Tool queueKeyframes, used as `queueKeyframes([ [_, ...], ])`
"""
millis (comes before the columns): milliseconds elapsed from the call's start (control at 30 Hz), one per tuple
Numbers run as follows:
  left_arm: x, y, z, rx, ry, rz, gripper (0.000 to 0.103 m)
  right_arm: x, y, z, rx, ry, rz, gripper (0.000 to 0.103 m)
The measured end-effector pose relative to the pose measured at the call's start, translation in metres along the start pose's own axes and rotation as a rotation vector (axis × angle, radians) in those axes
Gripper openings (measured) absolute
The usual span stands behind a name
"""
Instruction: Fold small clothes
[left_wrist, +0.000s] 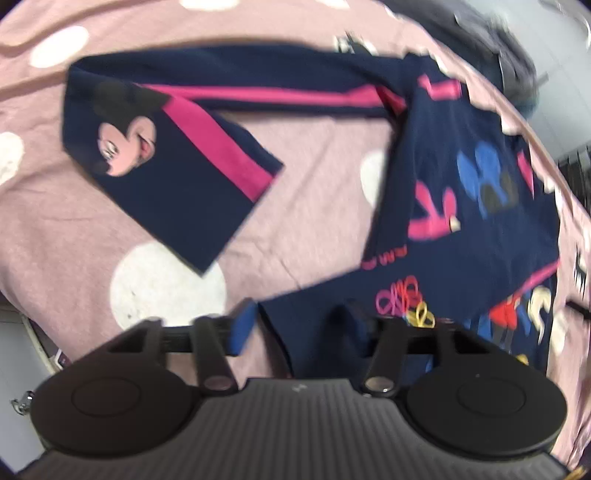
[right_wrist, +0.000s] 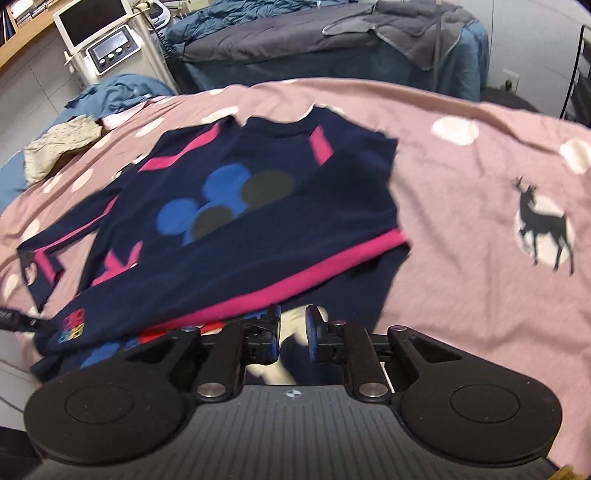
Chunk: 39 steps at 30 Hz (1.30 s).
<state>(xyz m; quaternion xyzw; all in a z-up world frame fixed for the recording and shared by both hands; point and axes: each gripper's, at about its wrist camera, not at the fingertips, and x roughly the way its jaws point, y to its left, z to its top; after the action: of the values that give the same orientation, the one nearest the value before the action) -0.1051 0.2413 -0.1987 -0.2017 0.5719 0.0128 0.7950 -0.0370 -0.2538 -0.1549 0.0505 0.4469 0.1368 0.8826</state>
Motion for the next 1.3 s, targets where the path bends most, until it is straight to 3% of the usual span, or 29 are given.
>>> queueKeyframes([
  [33,0.000,0.002,0.001,-0.010,-0.001,-0.004,0.013,0.000,0.000,-0.002,0.015,0.002,0.004,0.026],
  [67,0.001,0.006,0.003,-0.024,0.009,-0.021,0.007,0.000,-0.001,-0.003,0.034,0.001,0.006,0.026],
  [200,-0.008,0.011,0.007,-0.088,-0.003,-0.112,0.005,-0.003,-0.003,-0.011,0.096,0.008,0.000,0.027],
  [300,-0.043,0.001,0.010,-0.094,-0.052,-0.164,0.005,-0.007,-0.005,-0.014,0.127,0.003,-0.004,0.030],
  [367,-0.080,-0.011,0.009,-0.100,-0.089,-0.261,0.005,-0.010,-0.003,-0.015,0.125,0.005,0.004,0.030],
  [533,-0.143,-0.063,-0.018,0.048,0.001,-0.431,0.003,-0.008,-0.001,-0.025,0.137,0.030,0.024,0.030],
  [633,-0.133,-0.065,-0.023,0.044,0.029,-0.431,0.003,-0.003,0.001,-0.028,0.132,0.043,0.027,0.030],
  [733,-0.109,-0.042,-0.014,-0.099,0.010,-0.367,0.003,-0.002,0.003,-0.028,0.131,0.049,0.029,0.030],
  [833,-0.100,-0.016,-0.001,-0.116,-0.089,-0.166,0.002,-0.004,0.006,-0.027,0.122,0.046,0.035,0.030],
  [900,-0.092,-0.006,0.003,-0.172,-0.031,-0.238,0.004,-0.004,0.009,-0.028,0.114,0.056,0.057,0.030],
  [933,-0.092,-0.012,0.002,-0.136,-0.006,-0.261,0.012,-0.003,0.013,-0.029,0.102,0.061,0.066,0.030],
  [967,-0.093,-0.026,0.000,-0.035,0.012,-0.267,0.023,-0.002,0.016,-0.029,0.090,0.065,0.070,0.030],
  [1000,-0.092,-0.046,-0.003,0.099,0.033,-0.252,0.030,0.000,0.019,-0.030,0.085,0.068,0.071,0.030],
  [1033,-0.093,-0.070,-0.009,0.258,0.049,-0.225,0.048,0.002,0.020,-0.031,0.090,0.073,0.073,0.031],
  [1067,-0.092,-0.091,-0.016,0.403,0.056,-0.201,0.058,0.005,0.019,-0.032,0.105,0.081,0.075,0.032],
  [1133,-0.086,-0.129,-0.038,0.631,0.065,-0.158,0.059,0.010,0.018,-0.034,0.138,0.100,0.079,0.032],
  [1167,-0.079,-0.142,-0.049,0.691,0.072,-0.133,0.057,0.012,0.018,-0.035,0.142,0.109,0.082,0.032],
  [1300,-0.046,-0.158,-0.078,0.798,0.163,-0.093,0.043,0.011,0.019,-0.037,0.127,0.129,0.083,0.032],
])
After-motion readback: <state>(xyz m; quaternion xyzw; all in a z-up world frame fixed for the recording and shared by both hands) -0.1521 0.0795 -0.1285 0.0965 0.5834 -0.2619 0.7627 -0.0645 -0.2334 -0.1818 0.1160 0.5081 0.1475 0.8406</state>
